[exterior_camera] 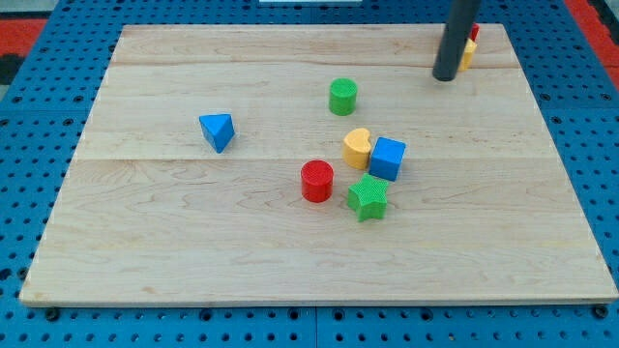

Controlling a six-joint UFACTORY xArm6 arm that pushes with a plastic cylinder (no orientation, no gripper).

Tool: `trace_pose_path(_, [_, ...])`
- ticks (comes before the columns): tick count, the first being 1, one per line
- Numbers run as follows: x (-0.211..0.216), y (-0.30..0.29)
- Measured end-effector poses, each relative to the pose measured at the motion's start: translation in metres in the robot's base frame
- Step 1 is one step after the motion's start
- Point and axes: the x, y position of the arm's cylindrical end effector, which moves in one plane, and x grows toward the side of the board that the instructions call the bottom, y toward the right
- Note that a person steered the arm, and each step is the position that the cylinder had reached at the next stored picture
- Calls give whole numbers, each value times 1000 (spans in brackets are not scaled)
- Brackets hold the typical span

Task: Move your arm to the center

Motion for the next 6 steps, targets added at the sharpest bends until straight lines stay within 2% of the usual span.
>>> trace_pose_path(4, [-4, -164])
trace_pose_path(6, [54, -168])
